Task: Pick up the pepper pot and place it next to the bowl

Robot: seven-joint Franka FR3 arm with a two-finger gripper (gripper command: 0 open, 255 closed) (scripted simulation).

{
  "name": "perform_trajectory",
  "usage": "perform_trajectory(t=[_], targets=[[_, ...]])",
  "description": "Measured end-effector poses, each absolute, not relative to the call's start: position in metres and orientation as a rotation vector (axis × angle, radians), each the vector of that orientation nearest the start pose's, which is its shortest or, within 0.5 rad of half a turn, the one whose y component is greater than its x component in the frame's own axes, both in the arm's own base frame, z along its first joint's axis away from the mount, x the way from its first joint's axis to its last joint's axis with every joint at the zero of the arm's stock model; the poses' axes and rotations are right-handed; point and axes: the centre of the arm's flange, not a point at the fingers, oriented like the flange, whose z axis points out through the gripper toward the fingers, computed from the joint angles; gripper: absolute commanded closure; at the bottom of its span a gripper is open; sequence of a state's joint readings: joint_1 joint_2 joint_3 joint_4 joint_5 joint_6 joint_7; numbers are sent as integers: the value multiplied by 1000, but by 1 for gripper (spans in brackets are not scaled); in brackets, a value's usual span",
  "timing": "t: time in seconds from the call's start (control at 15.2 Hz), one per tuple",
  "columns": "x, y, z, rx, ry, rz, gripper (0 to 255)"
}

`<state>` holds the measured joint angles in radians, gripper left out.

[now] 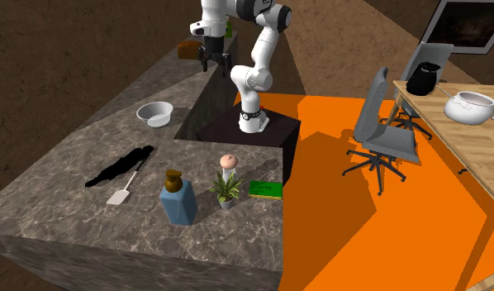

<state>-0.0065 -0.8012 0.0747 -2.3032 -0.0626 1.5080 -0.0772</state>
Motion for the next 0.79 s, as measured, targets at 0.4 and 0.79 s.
perform_trajectory(t=[0.4, 0.79], targets=[[331, 49, 591, -3237, -205, 17, 0], [384, 97, 553, -3213, -219, 47, 0]])
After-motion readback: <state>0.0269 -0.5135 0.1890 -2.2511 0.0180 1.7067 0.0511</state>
